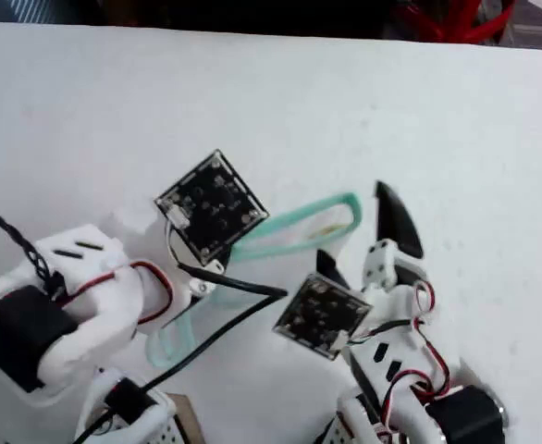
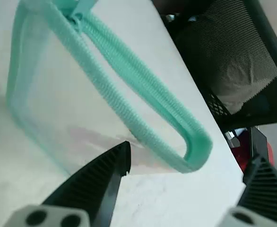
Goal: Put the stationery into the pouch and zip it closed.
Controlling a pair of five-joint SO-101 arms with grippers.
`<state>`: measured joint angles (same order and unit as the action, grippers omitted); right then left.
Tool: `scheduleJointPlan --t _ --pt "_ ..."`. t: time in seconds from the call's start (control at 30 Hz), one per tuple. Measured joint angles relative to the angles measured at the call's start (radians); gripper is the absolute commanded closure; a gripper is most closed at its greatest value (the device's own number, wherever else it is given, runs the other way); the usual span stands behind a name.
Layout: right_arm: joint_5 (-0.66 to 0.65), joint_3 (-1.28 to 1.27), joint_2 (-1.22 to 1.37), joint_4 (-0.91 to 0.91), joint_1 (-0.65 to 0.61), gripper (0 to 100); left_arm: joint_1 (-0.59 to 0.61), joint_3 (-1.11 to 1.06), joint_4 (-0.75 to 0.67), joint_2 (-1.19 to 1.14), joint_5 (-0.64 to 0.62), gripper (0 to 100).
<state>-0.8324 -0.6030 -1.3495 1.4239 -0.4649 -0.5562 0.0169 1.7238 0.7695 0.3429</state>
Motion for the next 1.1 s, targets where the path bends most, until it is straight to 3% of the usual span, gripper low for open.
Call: scheduleJointPlan --t 0.23,0.43,0.6,0.67,0.83,1.1 --pt "-0.176 0.18 0.203 0.106 -0.003 63.2 -0.002 -0.157 -0.008 0.025 -0.005 97" --pt "-0.279 0.336 0.427 0.183 0.014 63.2 -0.002 -0.166 -0.008 0.021 -0.005 97" --pt "-0.437 0.445 0.522 0.284 0.015 64.0 -0.002 -0.166 -0.008 0.026 -0.005 97" --pt "-0.503 0.43 0.54 0.29 0.025 68.7 -0.002 -0.166 -0.008 0.026 -0.005 97" --pt "-0.615 0.356 0.548 0.281 0.057 92.3 0.02 -0.17 -0.017 0.012 -0.005 97" --pt "-0.628 0.339 0.503 0.276 0.077 94.2 0.192 -0.17 -0.143 0.012 -0.003 97"
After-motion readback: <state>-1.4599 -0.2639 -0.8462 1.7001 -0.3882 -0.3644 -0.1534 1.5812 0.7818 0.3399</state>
